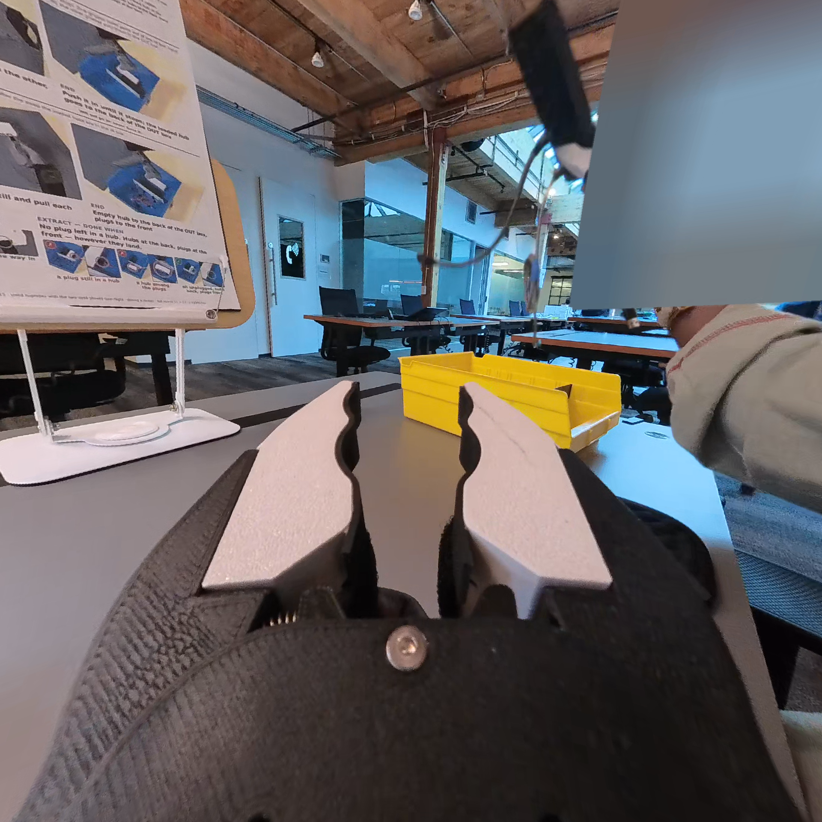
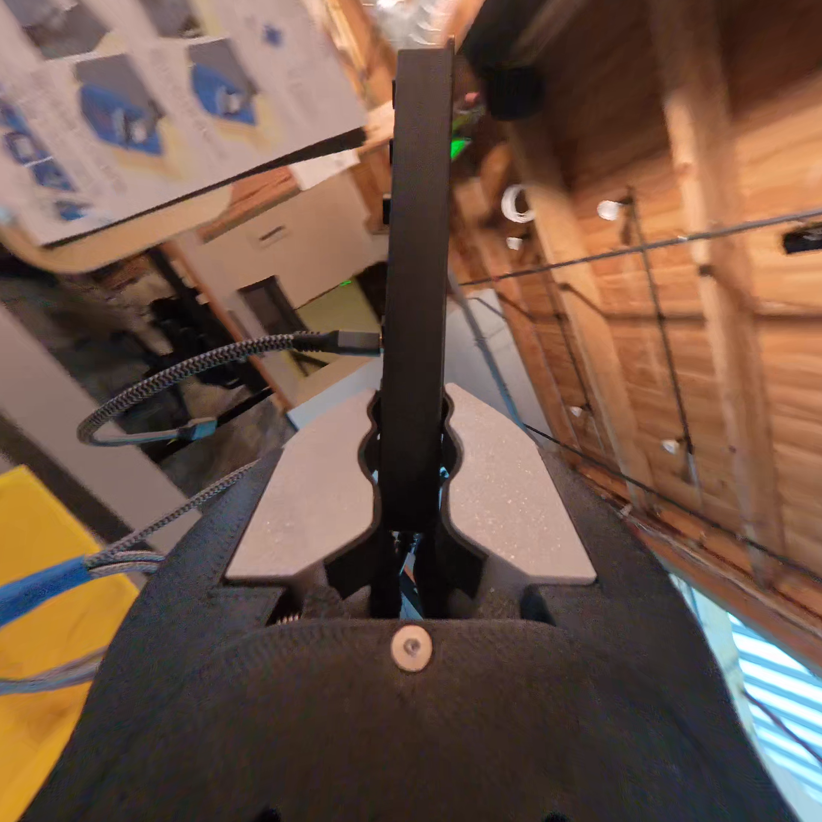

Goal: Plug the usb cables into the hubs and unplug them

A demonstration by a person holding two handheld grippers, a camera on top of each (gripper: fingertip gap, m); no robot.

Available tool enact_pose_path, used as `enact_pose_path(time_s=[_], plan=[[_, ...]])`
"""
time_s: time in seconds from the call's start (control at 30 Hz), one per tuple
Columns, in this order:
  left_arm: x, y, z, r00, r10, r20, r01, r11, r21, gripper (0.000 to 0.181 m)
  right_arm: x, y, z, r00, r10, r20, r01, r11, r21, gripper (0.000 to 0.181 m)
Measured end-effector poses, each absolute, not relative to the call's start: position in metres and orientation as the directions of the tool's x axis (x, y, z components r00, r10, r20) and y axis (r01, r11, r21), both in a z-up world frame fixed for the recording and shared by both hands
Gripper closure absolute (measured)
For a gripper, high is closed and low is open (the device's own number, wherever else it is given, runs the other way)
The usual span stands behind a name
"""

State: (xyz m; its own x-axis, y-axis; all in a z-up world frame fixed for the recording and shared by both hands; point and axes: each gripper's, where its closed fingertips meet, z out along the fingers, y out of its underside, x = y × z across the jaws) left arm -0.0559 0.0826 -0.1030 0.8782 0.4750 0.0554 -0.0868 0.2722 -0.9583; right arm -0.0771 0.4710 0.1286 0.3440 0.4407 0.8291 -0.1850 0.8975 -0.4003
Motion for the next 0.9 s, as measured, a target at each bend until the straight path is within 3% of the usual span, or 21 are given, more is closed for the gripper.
enact_pose_path(time_s=[0.07,0.17,0.37,0.53,0.67,0.9], plan=[[-0.057,0.083,-0.104,0.877,0.477,0.064,-0.080,0.275,-0.958,0.140,-0.090,0.480,0.117,0.272,0.432,0.860,-0.194,0.900,-0.390,0.157],[-0.059,0.084,-0.106,0.877,0.475,0.075,-0.067,0.275,-0.959,0.140,-0.100,0.488,0.114,0.256,0.536,0.805,-0.294,0.836,-0.463,0.157],[-0.062,0.083,-0.110,0.868,0.491,0.079,-0.058,0.258,-0.964,0.141,-0.105,0.501,0.097,0.200,0.805,0.558,-0.600,0.551,-0.580,0.158],[-0.064,0.081,-0.111,0.868,0.486,0.099,-0.042,0.272,-0.961,0.141,-0.106,0.532,0.063,0.163,0.918,0.363,-0.694,0.368,-0.619,0.158],[-0.065,0.081,-0.111,0.868,0.485,0.105,-0.038,0.275,-0.961,0.142,-0.106,0.556,0.035,0.210,0.926,0.314,-0.624,0.374,-0.686,0.158],[-0.064,0.082,-0.111,0.870,0.484,0.097,-0.043,0.270,-0.962,0.142,-0.095,0.568,-0.015,0.366,0.826,0.429,-0.334,0.546,-0.768,0.155]])
